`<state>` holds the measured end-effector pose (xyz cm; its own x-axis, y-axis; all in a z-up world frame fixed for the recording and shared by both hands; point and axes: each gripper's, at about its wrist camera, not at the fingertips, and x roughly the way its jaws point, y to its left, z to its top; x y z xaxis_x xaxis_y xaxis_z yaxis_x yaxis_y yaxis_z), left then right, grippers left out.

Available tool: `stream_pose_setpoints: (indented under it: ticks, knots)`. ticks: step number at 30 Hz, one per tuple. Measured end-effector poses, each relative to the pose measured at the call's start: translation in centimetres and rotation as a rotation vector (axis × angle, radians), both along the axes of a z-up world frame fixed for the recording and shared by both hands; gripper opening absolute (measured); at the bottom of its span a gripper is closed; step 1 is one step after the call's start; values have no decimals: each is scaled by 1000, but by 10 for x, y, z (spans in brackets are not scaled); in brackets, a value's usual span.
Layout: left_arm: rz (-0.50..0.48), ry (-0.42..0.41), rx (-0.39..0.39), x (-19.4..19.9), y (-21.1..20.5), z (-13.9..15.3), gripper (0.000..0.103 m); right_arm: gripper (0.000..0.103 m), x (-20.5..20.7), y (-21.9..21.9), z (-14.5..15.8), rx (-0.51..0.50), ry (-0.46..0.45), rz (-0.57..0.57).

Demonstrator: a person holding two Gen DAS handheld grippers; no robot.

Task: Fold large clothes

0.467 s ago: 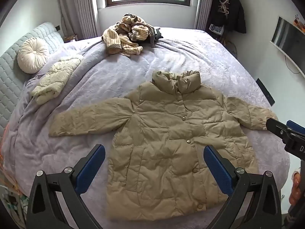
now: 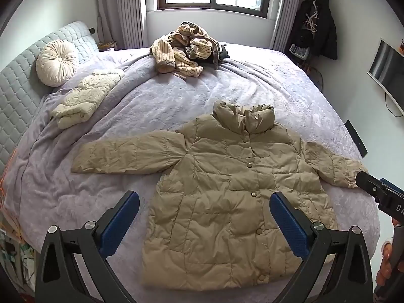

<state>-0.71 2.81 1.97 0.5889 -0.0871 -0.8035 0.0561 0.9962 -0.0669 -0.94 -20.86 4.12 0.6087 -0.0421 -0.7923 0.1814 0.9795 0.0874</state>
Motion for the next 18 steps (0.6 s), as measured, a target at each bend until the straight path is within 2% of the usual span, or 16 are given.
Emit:
stream_pose_setpoints:
  ticks: [18]
  knots:
    - [-32,0,19,4,-7,-2,103,103,3,-4,1,-20,18,-18]
